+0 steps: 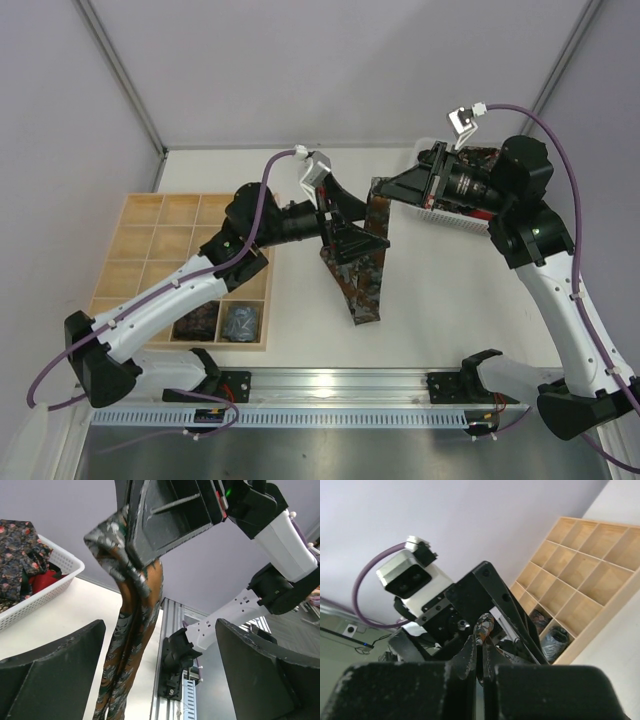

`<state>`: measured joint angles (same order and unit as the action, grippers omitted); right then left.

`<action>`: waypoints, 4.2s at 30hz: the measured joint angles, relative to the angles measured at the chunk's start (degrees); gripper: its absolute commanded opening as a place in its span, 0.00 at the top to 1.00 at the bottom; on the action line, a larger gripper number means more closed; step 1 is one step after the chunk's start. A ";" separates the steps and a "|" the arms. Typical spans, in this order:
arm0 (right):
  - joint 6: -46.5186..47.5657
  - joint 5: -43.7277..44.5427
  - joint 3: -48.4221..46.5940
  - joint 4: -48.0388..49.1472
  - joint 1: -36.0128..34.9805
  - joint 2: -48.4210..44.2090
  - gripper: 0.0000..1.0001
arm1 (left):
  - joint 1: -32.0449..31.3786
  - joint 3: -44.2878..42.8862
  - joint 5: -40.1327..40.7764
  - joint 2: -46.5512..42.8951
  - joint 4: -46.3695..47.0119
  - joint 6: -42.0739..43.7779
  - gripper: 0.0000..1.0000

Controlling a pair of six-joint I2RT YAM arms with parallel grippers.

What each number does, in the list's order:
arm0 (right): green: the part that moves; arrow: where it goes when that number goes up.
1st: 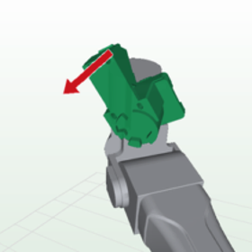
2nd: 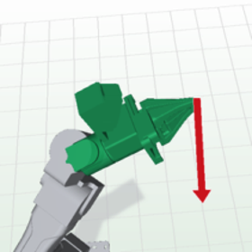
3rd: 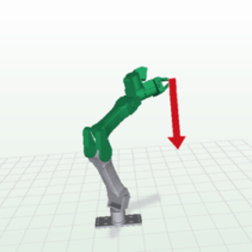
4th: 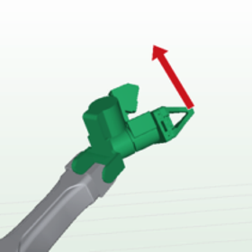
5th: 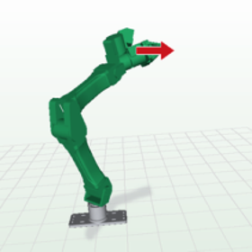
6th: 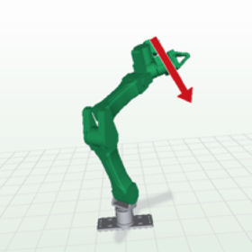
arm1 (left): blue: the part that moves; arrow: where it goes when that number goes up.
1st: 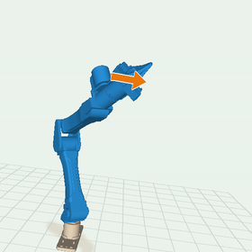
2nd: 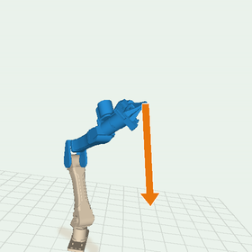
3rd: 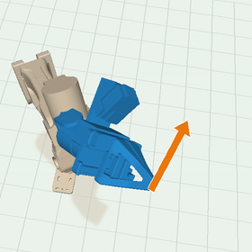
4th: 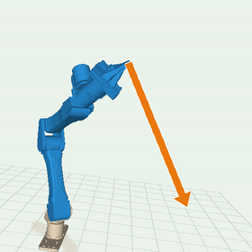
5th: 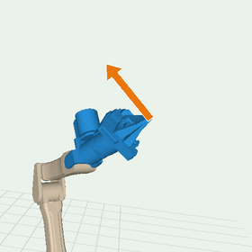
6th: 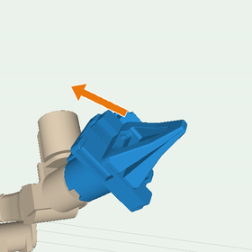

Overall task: Roll the ties
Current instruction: Flatten the tie

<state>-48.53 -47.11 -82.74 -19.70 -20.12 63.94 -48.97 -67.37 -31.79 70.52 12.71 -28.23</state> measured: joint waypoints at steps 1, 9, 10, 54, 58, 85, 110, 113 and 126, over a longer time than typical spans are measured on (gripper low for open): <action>-0.63 -0.50 0.00 0.94 0.00 0.00 1.00 | 0.04 0.00 -0.39 0.09 0.24 -0.28 0.06; -4.61 -2.29 0.00 5.97 -0.02 0.09 1.00 | 0.24 -2.67 -3.89 4.76 -0.15 -4.72 0.89; -4.92 -2.43 0.00 6.40 -0.02 0.15 1.00 | 0.35 -2.95 -4.00 5.16 -0.35 -5.18 0.99; -61.70 17.33 40.68 -11.89 -23.54 -7.91 0.00 | 16.61 -20.26 -22.75 -6.03 -1.18 -25.38 0.99; -63.56 17.97 40.70 -12.07 -23.98 -7.82 0.00 | 16.61 -20.28 -23.08 -5.40 0.04 -26.03 0.99; -65.51 18.05 38.51 13.68 -23.23 15.74 1.00 | 16.63 -22.18 -26.95 -1.25 3.26 -29.92 0.99; -28.30 17.90 60.85 22.71 26.25 -9.35 1.00 | 7.30 36.24 -22.21 -4.26 22.23 -17.92 1.00; -23.67 17.79 61.53 22.82 28.76 -7.82 1.00 | 6.08 38.07 -19.80 -4.66 20.41 -14.53 1.00; -12.07 18.64 67.84 16.79 34.23 -7.72 0.63 | 0.81 50.29 -5.18 -2.03 20.92 -8.87 1.00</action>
<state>-60.60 -28.47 -14.90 -2.92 14.11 56.23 -48.16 -17.08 -36.97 68.49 33.63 -37.10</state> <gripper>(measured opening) 0.274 0.036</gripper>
